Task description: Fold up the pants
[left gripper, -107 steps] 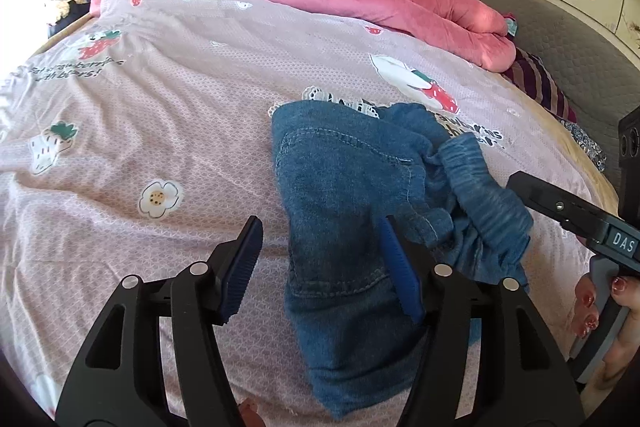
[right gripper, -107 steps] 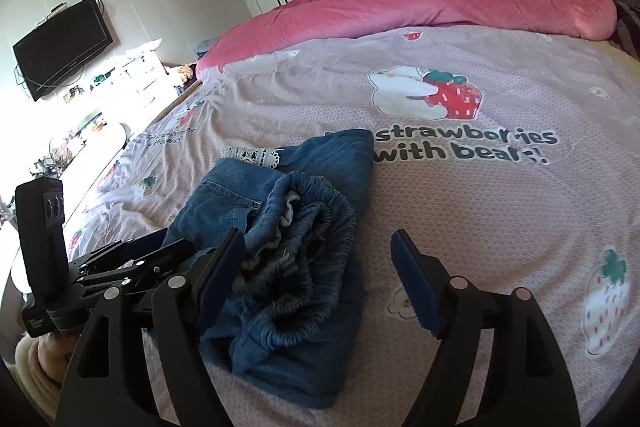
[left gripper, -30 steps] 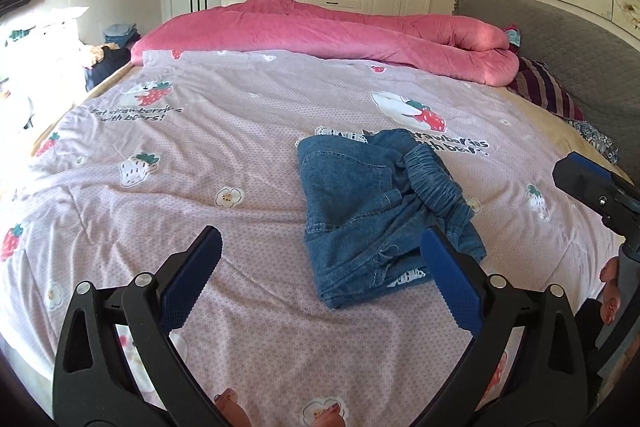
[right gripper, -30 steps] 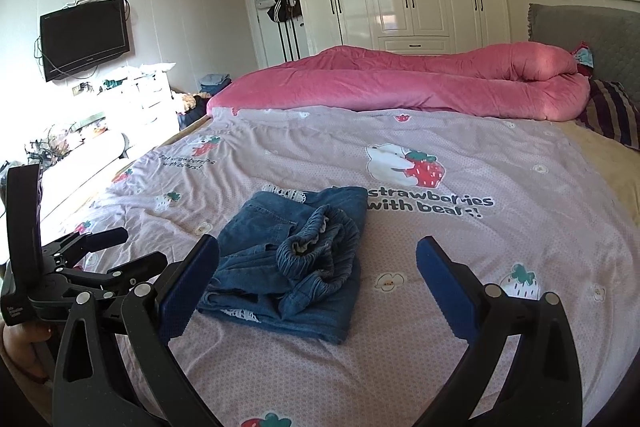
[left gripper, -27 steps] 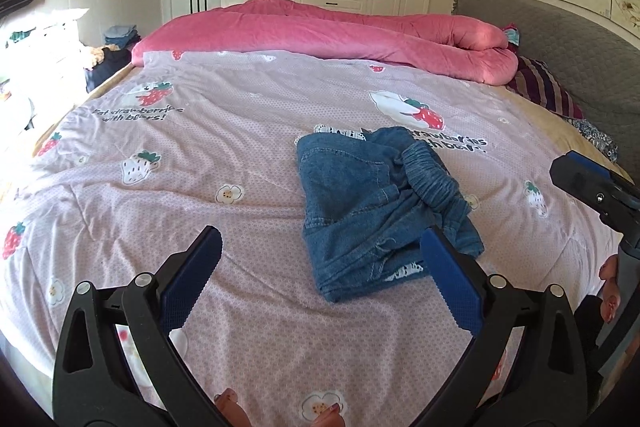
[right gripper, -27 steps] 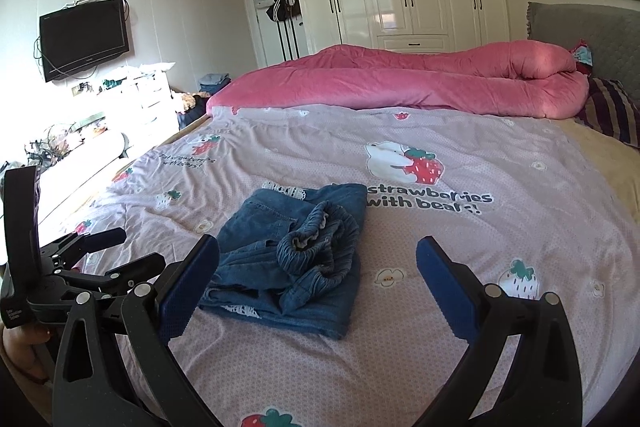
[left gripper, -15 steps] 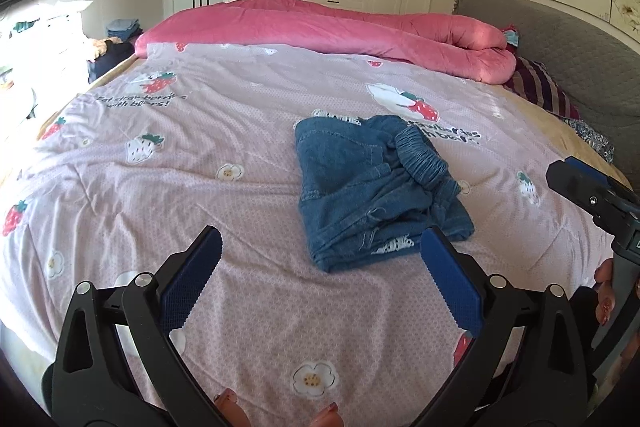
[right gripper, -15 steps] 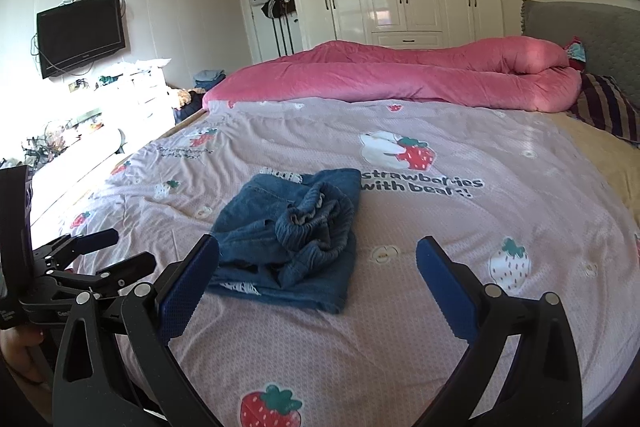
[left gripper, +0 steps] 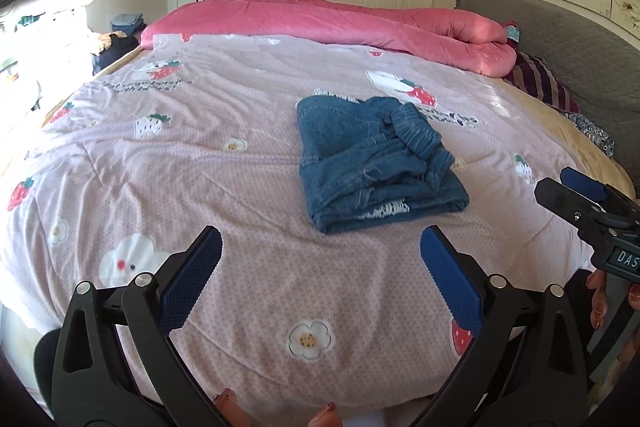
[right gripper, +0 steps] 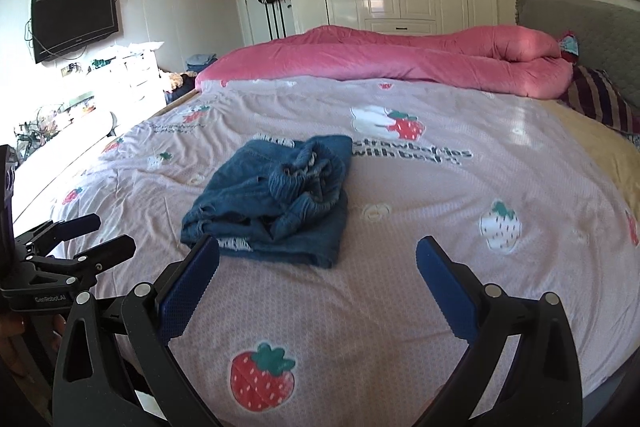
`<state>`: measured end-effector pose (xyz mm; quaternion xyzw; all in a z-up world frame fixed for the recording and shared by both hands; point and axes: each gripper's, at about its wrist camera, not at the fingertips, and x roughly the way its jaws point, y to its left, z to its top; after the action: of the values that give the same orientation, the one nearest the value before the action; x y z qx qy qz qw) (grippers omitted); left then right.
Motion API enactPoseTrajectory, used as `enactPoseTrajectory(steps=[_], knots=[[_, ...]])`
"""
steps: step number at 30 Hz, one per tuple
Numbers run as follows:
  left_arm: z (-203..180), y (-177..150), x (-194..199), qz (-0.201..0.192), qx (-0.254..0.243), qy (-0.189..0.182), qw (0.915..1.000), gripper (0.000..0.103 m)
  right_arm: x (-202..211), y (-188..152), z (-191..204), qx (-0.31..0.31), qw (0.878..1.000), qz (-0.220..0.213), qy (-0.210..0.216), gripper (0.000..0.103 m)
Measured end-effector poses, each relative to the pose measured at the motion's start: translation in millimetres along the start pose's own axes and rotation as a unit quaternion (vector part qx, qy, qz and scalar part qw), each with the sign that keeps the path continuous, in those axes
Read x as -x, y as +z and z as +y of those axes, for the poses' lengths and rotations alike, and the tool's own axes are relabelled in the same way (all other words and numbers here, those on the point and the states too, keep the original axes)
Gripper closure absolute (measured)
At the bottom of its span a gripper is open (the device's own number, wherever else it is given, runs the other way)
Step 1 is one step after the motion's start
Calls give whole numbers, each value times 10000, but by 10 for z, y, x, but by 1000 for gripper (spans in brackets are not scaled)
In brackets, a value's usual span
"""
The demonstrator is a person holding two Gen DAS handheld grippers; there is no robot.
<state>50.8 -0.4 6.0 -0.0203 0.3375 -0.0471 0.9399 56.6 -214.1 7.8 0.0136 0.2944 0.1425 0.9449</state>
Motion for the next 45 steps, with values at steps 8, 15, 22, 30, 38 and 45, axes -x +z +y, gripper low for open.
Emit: enactPoseTrajectory(steps=[8,15,22,30,38,45], knots=[[-38,-103,41,4,-14,10,10000,10,33,-207,-12,-11,9998,182,-7,5],[-52,-220,47,85,-18,-13,10000,10,57,-346,-15,24,9995,304,-59,5],[-64,-406,96,100,87,-116,9998,10,85,-450,-27,26,9992,371,-115,5],[-45,-542,61,287,216,-217,9991,10,91,-576,-28,-26,9989,445,-116,5],[-49,-553,28,345,217,-192,9990,10,76,-618,-20,-16,9989,458,-123,5],[-74,-567,0,383,137,-67,9992,10,71,-625,-41,-32,9987,475,-153,5]])
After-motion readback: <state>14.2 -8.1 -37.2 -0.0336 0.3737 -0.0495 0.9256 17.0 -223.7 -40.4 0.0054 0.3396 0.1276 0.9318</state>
